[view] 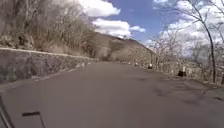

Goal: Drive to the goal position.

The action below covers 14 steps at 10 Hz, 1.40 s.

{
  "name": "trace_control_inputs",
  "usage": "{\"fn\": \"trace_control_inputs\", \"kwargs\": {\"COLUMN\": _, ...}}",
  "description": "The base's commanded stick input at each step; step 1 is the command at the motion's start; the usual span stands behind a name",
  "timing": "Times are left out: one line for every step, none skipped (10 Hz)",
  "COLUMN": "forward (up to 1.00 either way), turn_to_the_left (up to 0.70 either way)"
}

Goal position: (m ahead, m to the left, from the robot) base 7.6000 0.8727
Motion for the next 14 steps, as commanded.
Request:
{"fn": "trace_control_inputs", "kwargs": {"forward": 0.70, "turn_to_the_left": 0.01}}
{"fn": "trace_control_inputs", "kwargs": {"forward": 0.70, "turn_to_the_left": 0.04}}
{"fn": "trace_control_inputs", "kwargs": {"forward": 0.70, "turn_to_the_left": 0.35}}
{"fn": "trace_control_inputs", "kwargs": {"forward": 0.70, "turn_to_the_left": 0.35}}
{"fn": "trace_control_inputs", "kwargs": {"forward": 0.70, "turn_to_the_left": 0.35}}
{"fn": "trace_control_inputs", "kwargs": {"forward": 0.70, "turn_to_the_left": 0.00}}
{"fn": "trace_control_inputs", "kwargs": {"forward": 0.70, "turn_to_the_left": 0.00}}
{"fn": "trace_control_inputs", "kwargs": {"forward": 0.70, "turn_to_the_left": 0.00}}
{"fn": "trace_control_inputs", "kwargs": {"forward": 0.70, "turn_to_the_left": 0.00}}
{"fn": "trace_control_inputs", "kwargs": {"forward": 0.70, "turn_to_the_left": 0.00}}
{"fn": "trace_control_inputs", "kwargs": {"forward": 0.70, "turn_to_the_left": 0.00}}
{"fn": "trace_control_inputs", "kwargs": {"forward": 0.70, "turn_to_the_left": 0.00}}
{"fn": "trace_control_inputs", "kwargs": {"forward": 0.70, "turn_to_the_left": 0.00}}
{"fn": "trace_control_inputs", "kwargs": {"forward": 0.70, "turn_to_the_left": 0.00}}
